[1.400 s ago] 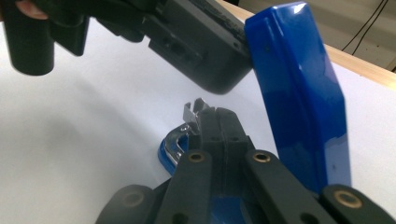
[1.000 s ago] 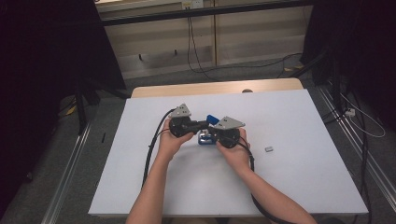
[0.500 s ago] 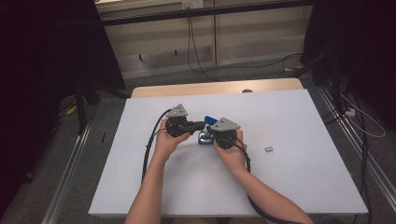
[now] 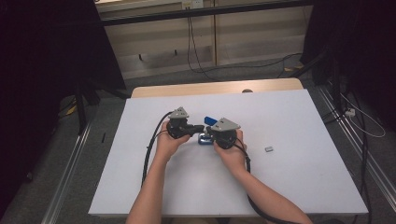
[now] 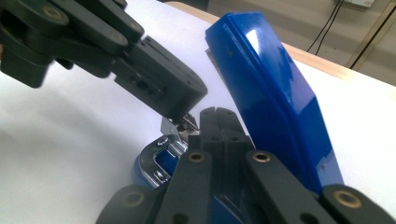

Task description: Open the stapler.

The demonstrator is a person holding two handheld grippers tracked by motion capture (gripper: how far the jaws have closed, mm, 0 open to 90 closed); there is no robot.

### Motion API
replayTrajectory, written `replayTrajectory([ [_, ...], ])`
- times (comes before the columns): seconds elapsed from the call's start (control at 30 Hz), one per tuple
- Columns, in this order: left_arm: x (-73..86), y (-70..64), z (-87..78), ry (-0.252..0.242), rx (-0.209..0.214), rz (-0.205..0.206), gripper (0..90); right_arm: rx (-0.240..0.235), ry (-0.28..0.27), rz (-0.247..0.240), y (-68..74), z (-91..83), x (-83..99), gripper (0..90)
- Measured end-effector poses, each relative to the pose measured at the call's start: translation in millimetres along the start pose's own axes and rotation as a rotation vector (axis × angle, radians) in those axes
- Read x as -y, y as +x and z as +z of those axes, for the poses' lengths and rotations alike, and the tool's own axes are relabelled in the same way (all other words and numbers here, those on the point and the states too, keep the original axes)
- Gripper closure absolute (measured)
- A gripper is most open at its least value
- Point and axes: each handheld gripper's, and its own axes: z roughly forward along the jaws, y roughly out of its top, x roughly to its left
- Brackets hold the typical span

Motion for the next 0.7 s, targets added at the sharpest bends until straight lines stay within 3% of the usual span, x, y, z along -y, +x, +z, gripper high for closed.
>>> replayTrajectory([
  [0.1,1.4,0.5,1.0,0.001,-0.005,-0.008,90.0,0.000,0.000,0.001,0.4,0.2,0.1,90.0],
  [0.17,1.4,-1.4,2.8,0.011,-0.021,0.015,90.0,0.001,0.005,-0.006,1.2,1.0,0.1,90.0],
  [0.47,6.6,-2.9,7.2,0.047,-0.044,0.044,90.0,0.042,-0.001,-0.017,0.9,-1.2,-4.7,90.0],
  [0.7,10.7,-1.8,7.0,0.016,-0.032,0.041,90.0,0.066,0.001,-0.019,-2.8,-5.9,-7.2,90.0],
])
